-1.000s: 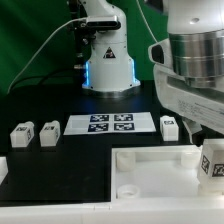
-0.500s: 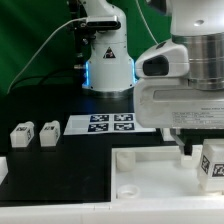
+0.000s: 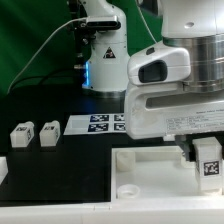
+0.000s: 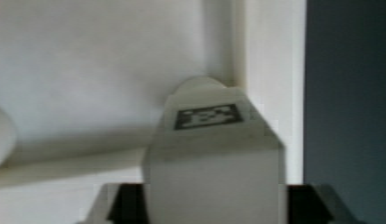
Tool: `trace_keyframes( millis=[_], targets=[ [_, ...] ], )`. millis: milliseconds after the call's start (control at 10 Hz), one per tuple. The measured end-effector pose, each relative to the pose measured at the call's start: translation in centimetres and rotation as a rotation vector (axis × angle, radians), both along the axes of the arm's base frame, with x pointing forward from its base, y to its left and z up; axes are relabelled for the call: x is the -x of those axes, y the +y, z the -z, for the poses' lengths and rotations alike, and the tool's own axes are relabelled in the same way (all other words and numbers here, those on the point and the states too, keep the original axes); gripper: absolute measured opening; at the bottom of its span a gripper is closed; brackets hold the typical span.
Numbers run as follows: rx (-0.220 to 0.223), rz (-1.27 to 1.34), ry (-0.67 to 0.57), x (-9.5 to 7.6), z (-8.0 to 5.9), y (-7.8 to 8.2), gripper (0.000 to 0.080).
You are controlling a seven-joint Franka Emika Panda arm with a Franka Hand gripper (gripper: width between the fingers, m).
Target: Assemble one leg
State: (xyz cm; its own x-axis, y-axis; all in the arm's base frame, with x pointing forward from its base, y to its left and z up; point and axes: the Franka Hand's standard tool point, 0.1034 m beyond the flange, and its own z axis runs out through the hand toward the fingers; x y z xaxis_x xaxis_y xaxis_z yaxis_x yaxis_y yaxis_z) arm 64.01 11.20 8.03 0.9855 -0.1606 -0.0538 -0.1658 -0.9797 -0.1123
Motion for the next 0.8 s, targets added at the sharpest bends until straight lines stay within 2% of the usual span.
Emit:
trace_keyframes(
  millis=[100,400,800],
  targets=[
    [0.002,0.067,0.008,0.00,0.00,-0.01,0.0291],
    [0.020,0.528,0.061,0.02,0.21,-0.24,0.0291],
    [-0.013,1.231,0.140,0.58,0.38,-0.39,0.0292]
  ],
)
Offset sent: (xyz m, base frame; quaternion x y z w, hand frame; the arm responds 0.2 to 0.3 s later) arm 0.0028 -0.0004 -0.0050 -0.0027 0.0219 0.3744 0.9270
